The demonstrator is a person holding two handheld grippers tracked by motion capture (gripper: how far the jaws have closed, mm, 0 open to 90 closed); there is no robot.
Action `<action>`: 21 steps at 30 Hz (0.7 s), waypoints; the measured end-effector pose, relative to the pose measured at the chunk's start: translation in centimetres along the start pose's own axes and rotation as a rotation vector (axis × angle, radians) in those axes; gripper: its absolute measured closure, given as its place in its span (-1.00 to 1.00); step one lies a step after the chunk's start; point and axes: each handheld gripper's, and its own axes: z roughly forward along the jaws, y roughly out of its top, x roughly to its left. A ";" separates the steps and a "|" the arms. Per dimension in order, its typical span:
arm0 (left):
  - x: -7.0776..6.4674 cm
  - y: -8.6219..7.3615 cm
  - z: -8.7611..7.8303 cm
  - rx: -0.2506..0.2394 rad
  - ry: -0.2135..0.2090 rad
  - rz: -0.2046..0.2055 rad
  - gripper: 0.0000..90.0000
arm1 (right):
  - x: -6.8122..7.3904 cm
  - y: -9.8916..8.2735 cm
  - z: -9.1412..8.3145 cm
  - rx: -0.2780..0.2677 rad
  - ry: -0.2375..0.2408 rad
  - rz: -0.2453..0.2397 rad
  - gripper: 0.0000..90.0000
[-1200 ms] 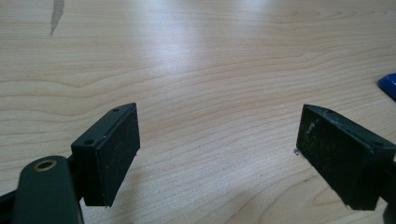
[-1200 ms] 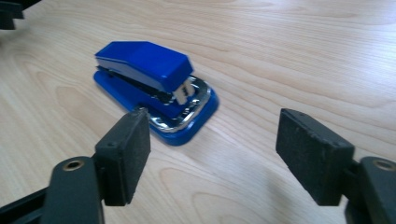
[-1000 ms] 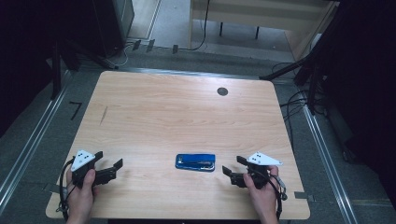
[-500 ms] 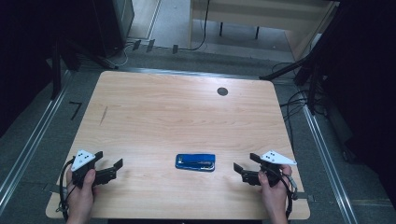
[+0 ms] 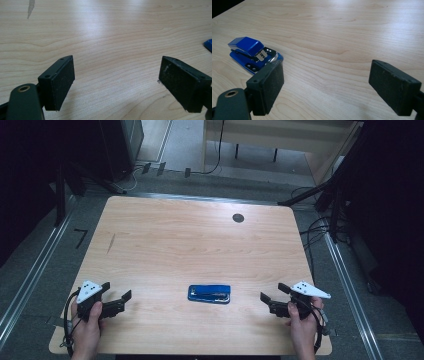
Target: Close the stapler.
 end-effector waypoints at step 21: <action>-0.1 0.0 0.0 -0.003 0.002 0.006 -0.69 | -3.3 -1.2 -3.4 -0.021 -0.058 0.033 -0.79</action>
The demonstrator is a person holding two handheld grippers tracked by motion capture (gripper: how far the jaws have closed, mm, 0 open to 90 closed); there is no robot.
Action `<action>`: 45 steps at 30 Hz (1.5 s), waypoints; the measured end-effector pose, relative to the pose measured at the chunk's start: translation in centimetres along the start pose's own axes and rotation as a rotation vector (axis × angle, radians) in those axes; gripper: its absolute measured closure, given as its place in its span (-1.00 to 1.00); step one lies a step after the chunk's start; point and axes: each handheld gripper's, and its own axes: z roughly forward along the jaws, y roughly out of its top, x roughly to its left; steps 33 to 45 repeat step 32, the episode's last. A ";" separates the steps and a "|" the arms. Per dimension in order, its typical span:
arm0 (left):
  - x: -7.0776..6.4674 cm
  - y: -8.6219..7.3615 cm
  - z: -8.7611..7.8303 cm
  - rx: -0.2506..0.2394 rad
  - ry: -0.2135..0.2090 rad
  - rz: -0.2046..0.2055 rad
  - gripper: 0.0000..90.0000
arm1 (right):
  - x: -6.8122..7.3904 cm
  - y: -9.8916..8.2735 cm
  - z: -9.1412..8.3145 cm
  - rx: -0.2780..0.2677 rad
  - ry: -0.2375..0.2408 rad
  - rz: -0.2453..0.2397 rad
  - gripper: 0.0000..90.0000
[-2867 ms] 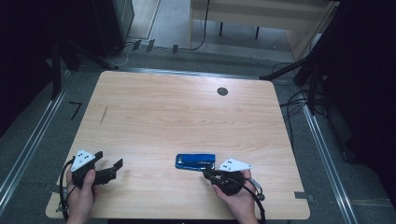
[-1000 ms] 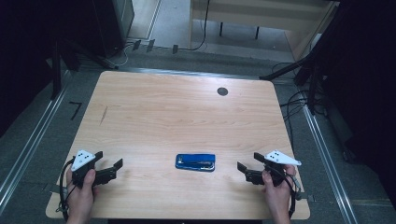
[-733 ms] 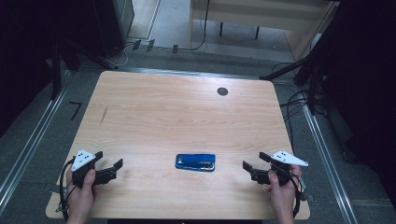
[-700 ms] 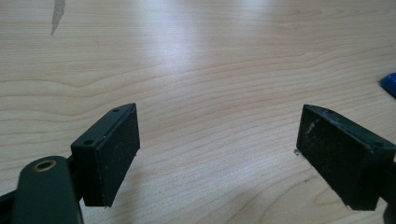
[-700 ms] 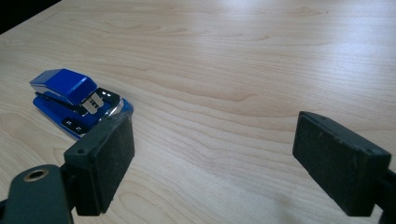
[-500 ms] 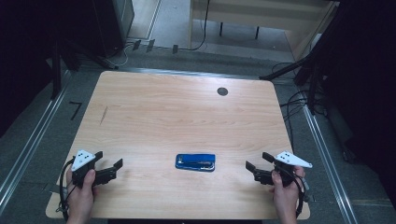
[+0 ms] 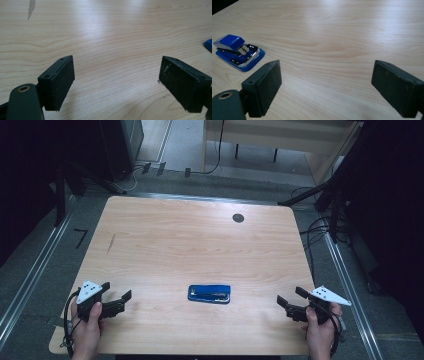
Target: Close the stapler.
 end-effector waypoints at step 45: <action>0.0 0.1 0.1 0.010 0.009 -0.009 -0.74 | -5.7 -2.9 -3.7 -0.003 -0.061 0.086 -0.93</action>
